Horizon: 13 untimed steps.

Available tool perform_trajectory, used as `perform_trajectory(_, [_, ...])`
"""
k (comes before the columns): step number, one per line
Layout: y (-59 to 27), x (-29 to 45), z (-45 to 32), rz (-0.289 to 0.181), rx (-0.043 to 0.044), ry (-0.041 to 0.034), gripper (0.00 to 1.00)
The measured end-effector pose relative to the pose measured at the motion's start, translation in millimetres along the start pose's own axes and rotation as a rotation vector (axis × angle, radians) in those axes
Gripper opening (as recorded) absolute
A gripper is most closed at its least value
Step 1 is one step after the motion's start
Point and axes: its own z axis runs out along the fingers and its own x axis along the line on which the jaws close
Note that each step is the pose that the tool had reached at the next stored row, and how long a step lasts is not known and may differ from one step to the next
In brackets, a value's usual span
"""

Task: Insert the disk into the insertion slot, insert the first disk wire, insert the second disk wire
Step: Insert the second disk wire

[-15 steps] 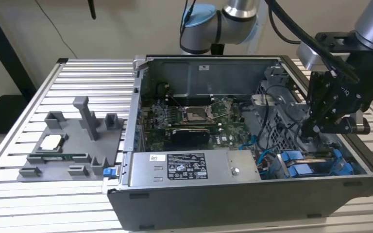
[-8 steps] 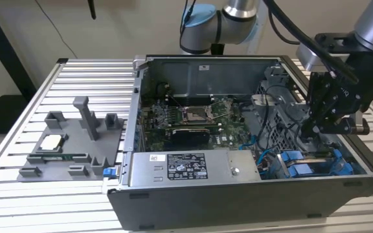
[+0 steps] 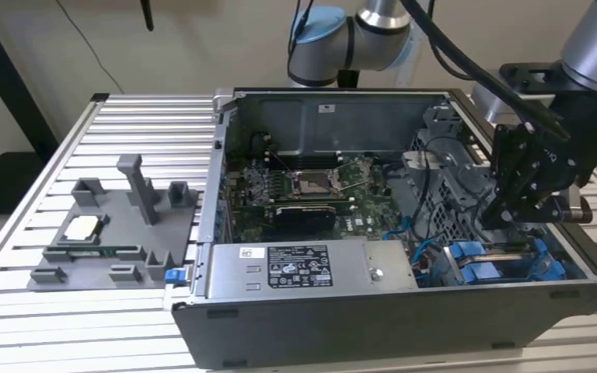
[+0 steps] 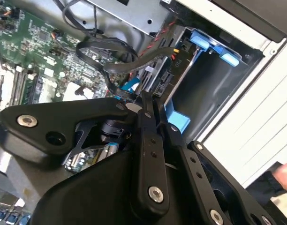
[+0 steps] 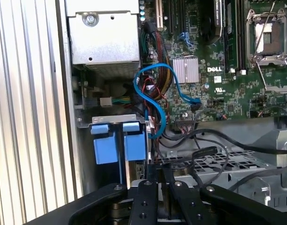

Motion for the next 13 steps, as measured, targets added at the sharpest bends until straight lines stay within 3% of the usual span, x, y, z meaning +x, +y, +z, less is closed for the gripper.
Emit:
perform_trajectory(1, [0.0,0.1,0.4,0.0,0.0021,0.0269,0.16])
perform_trajectory(4, [-0.1,0.3,3.9,-0.001,0.0051,0.0288,0.16])
perform_trajectory(8, [-0.2,0.6,8.4,-0.008,0.0165,0.0272,0.16])
perform_trajectory(13, [-5.6,0.4,11.4,-0.021,0.0168,0.0281,0.16])
